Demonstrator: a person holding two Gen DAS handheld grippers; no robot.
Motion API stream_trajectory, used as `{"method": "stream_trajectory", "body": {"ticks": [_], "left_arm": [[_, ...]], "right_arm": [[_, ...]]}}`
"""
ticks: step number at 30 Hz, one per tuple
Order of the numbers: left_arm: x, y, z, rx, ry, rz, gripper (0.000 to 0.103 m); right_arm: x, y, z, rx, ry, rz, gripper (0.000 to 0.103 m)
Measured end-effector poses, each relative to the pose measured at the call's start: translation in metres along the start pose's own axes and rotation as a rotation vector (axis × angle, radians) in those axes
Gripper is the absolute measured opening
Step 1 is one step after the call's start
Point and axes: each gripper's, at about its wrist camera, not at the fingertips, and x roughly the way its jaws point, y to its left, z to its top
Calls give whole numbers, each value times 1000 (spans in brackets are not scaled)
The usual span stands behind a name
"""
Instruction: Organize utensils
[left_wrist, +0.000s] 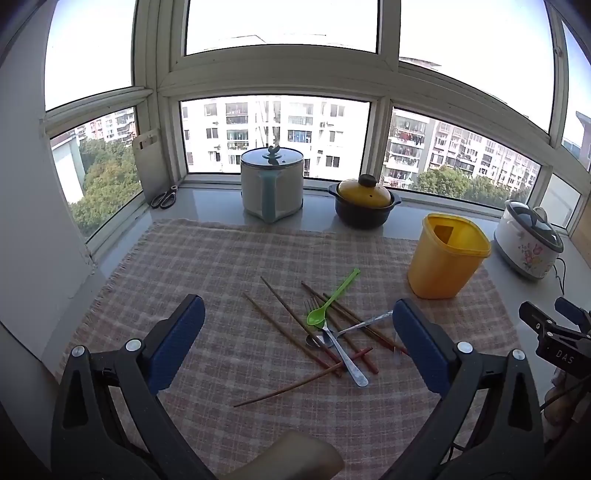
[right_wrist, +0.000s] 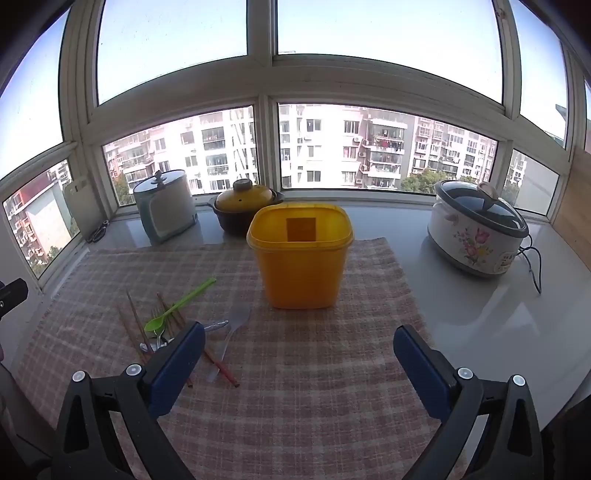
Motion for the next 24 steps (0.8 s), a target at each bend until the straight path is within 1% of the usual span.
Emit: {"method": "stream_trajectory", "body": {"ticks": [7, 24], "left_arm": [[0, -1, -4, 0, -6, -1, 103], [-1, -4, 0, -7, -12, -14, 103]], "right_arm": [[2, 2, -1, 2, 5, 8, 103], [2, 4, 0, 1, 8, 17, 103]]}}
